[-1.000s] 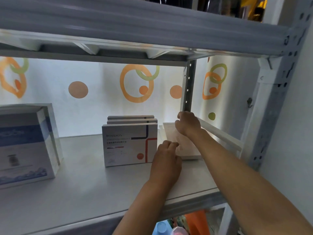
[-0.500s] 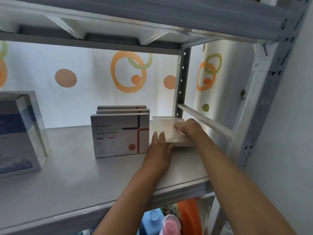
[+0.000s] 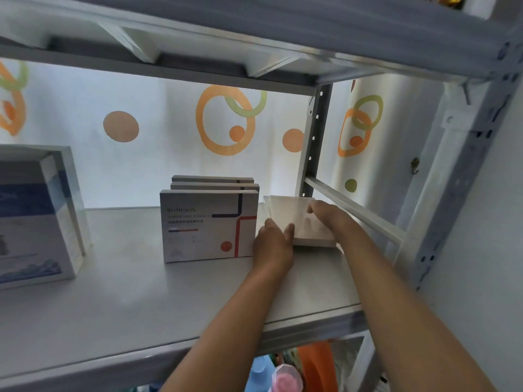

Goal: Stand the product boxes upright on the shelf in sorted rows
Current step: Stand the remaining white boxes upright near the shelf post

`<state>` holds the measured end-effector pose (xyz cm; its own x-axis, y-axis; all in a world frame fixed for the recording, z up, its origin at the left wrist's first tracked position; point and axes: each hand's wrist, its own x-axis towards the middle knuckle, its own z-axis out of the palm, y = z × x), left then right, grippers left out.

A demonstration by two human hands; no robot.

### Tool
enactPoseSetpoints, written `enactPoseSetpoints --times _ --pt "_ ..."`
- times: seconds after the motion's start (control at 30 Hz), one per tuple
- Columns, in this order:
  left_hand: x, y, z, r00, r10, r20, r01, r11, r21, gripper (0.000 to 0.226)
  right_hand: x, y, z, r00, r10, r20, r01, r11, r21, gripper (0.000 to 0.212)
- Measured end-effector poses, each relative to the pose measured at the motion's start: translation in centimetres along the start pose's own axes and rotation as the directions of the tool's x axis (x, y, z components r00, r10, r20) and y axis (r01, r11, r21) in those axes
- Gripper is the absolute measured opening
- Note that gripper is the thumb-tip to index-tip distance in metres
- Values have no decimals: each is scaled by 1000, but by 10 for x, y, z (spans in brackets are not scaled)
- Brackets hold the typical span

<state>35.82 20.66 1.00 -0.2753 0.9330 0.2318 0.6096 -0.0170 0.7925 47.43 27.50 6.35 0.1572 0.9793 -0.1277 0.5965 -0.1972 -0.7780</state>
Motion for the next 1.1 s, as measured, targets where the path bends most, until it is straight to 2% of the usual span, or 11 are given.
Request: enactPoseSetpoints --times 0.13,0.27,0.4,0.53,0.73,0.87,1.1 --pt "3 -2 -2 1000 5 -20 -4 999 44 51 0 12 -1 1000 6 -7 -6 1000 4 48" --pt "-1 -1 -2 1000 -11 -1 11 991 130 59 2 26 0 999 -3 -50 4 1000 29 83" --pt "-5 -3 -2 1000 -11 12 9 988 155 63 -2 37 3 990 -46 -131 38 997 -68 74" --pt "-14 -4 -5 999 -3 32 -3 985 172 59 -11 45 5 990 -54 -131 43 996 -83 75" --pt "-27 -2 -12 997 65 32 -70 983 169 55 -31 66 11 960 -131 -246 144 989 36 90" --pt "-31 -4 -10 997 75 26 -77 992 101 51 -39 73 11 927 -199 -317 227 973 52 69" --pt "-28 -2 -10 1000 4 14 -4 1000 -6 49 -48 76 6 931 -257 -257 302 941 154 51"
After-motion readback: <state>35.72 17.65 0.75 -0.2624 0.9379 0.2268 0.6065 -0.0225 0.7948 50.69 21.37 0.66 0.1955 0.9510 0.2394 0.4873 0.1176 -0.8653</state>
